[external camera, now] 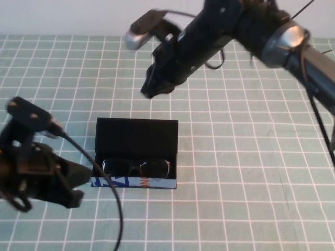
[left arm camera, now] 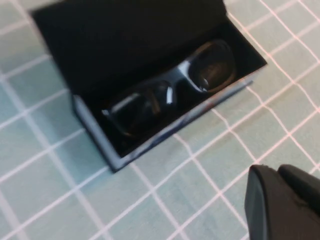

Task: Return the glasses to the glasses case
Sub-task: Close the glasses case

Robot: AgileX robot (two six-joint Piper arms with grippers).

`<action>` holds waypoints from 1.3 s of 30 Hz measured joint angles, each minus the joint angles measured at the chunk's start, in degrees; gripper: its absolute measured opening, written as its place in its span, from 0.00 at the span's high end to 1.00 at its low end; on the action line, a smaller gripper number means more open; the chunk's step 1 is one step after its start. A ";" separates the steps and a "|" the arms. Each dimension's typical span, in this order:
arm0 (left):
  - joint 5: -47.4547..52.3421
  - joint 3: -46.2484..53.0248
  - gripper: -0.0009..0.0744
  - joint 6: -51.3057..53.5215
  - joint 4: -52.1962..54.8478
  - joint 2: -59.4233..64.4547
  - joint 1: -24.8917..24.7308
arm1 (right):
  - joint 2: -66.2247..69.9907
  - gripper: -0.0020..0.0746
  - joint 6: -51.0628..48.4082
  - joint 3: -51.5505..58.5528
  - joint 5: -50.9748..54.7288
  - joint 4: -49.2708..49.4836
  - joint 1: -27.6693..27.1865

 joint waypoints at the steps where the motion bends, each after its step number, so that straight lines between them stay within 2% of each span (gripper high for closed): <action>1: -1.09 0.00 0.99 0.14 -0.42 1.15 -1.16 | 0.00 0.99 1.69 0.10 -1.09 0.53 -0.94; 6: -9.83 0.03 0.99 1.32 -3.61 8.64 -8.06 | 0.00 0.99 8.87 2.62 -8.08 5.78 -6.96; 12: -16.01 0.03 0.99 7.40 -13.28 16.54 -12.32 | 2.84 0.99 10.15 3.19 -6.24 14.09 -12.47; 19: -18.35 0.03 0.99 21.30 -29.72 22.98 -12.70 | 10.41 0.99 10.29 3.46 -2.97 20.46 -14.95; 26: -20.55 0.03 0.99 33.16 -39.84 26.40 -12.70 | 14.98 0.99 7.71 3.46 -2.43 28.89 -15.00; 39: -22.90 0.03 0.99 41.41 -47.44 27.81 -12.70 | 15.91 0.99 6.12 3.46 2.27 29.94 -13.52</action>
